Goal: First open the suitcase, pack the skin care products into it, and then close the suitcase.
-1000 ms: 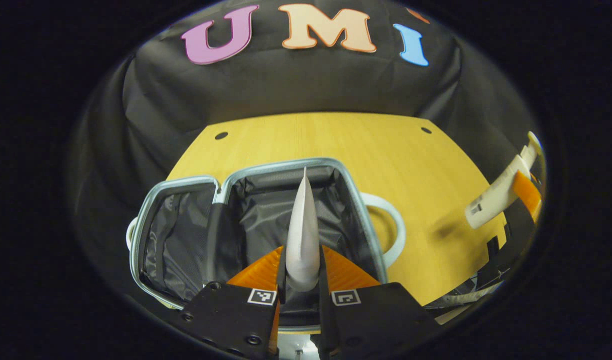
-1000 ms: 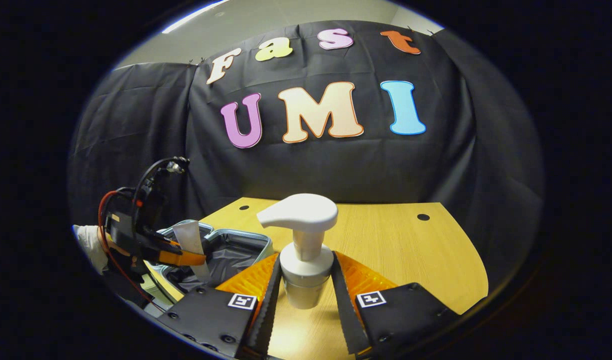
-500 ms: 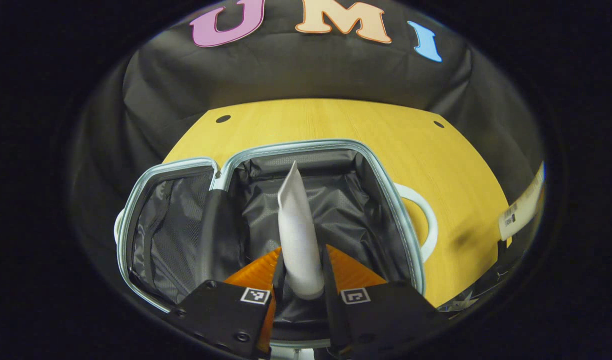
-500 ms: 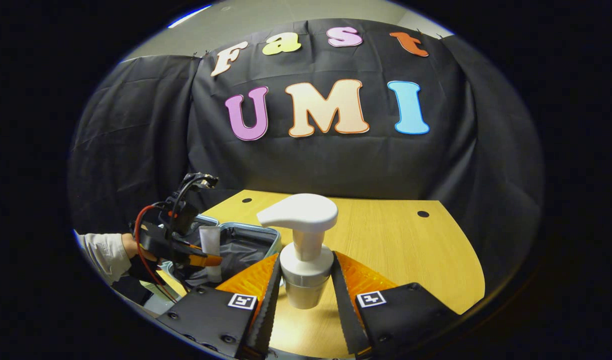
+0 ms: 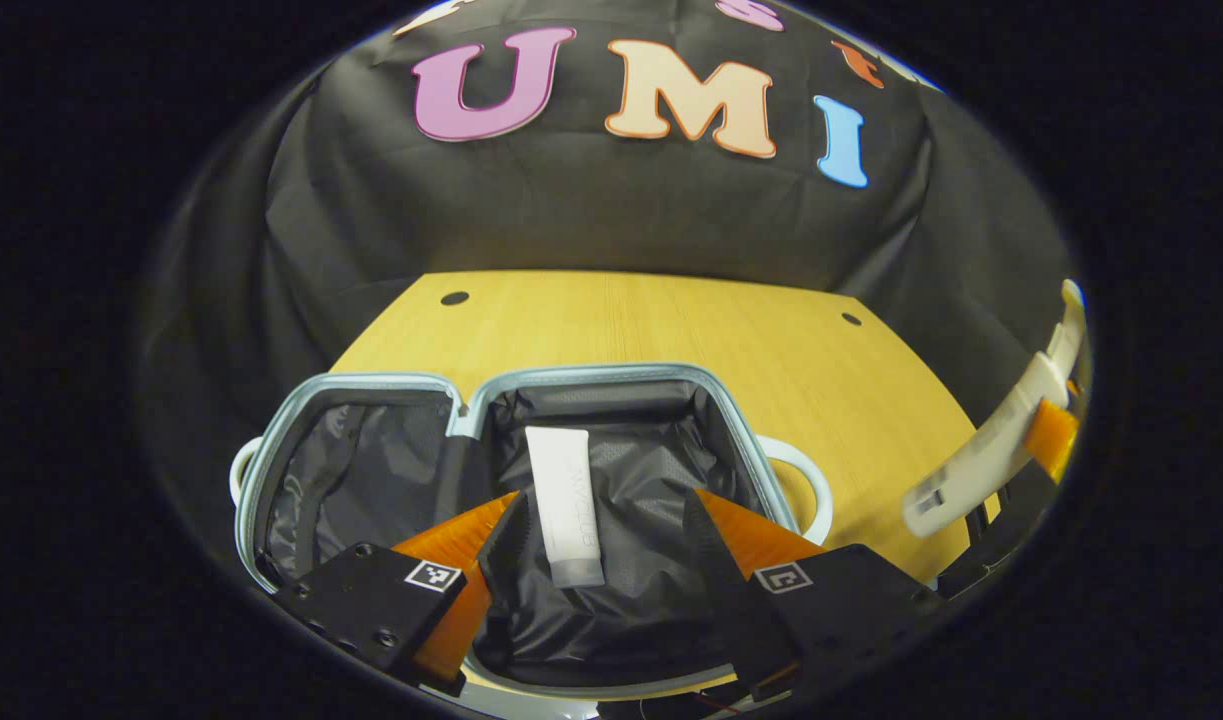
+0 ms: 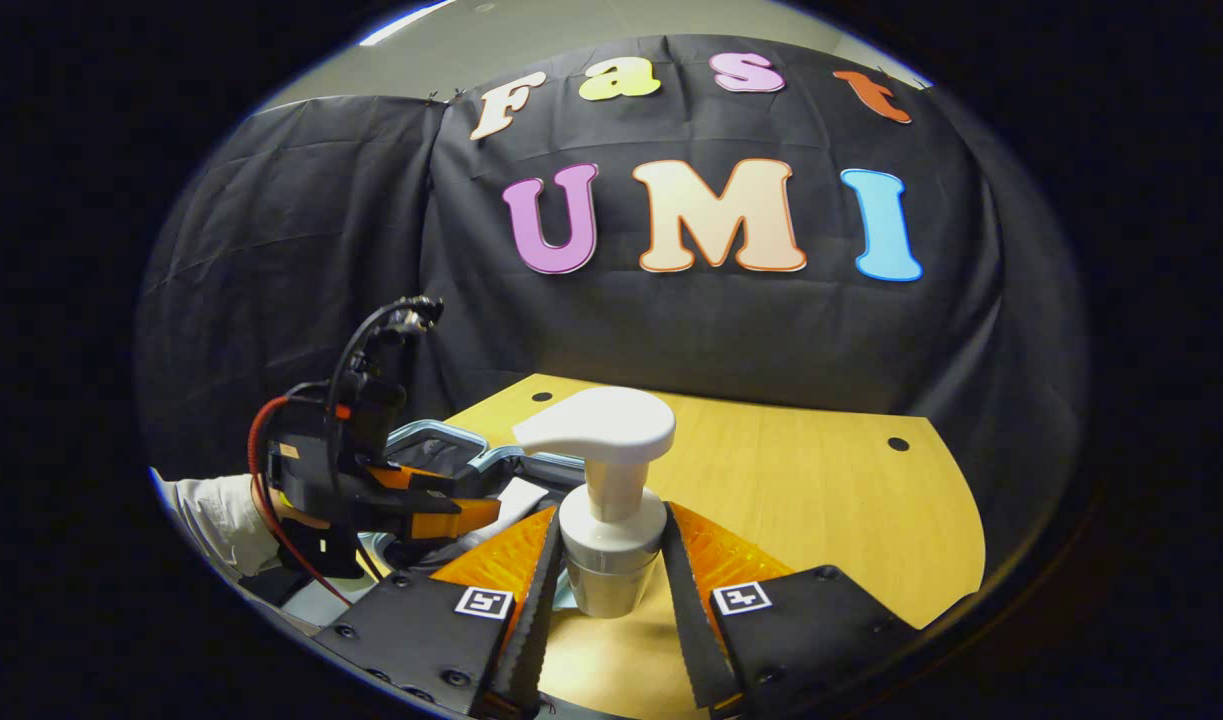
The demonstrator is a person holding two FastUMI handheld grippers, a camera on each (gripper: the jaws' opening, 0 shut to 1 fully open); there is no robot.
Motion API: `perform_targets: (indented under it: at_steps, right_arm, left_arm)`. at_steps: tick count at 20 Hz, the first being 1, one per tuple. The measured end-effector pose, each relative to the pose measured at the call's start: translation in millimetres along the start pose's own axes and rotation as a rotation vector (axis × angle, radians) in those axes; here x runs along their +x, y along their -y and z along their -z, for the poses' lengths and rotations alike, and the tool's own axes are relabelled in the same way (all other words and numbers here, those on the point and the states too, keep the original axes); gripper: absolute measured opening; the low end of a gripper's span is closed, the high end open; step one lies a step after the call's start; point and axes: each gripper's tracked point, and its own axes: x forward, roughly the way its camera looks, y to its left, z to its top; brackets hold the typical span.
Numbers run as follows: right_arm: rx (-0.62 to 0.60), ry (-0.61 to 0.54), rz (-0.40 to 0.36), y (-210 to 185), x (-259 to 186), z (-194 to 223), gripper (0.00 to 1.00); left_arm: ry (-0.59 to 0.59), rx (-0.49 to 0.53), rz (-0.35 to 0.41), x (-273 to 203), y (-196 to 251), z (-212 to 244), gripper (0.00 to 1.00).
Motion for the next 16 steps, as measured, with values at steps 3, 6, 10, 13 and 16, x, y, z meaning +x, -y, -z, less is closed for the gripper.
perform_targets:
  at_steps: [3, 6, 10, 13, 16]
  right_arm:
    - [0.012, -0.040, -0.054, -29, 21, 10, 0.58]
    - [0.037, -0.088, -0.091, -55, 44, 27, 0.58]
    - [0.063, -0.168, -0.095, -76, 75, 60, 0.58]
    - [0.096, -0.226, -0.073, -84, 93, 83, 0.56]
    - [0.096, -0.270, -0.038, -85, 110, 102, 0.58]
  left_arm:
    - [0.037, -0.025, -0.023, -17, -24, -10, 0.91]
    - [0.070, -0.055, -0.059, -34, -57, -16, 0.91]
    - [0.087, -0.088, -0.114, -52, -105, -18, 0.91]
    - [0.097, -0.097, -0.157, -63, -142, -19, 0.91]
    - [0.105, -0.109, -0.193, -71, -178, -22, 0.91]
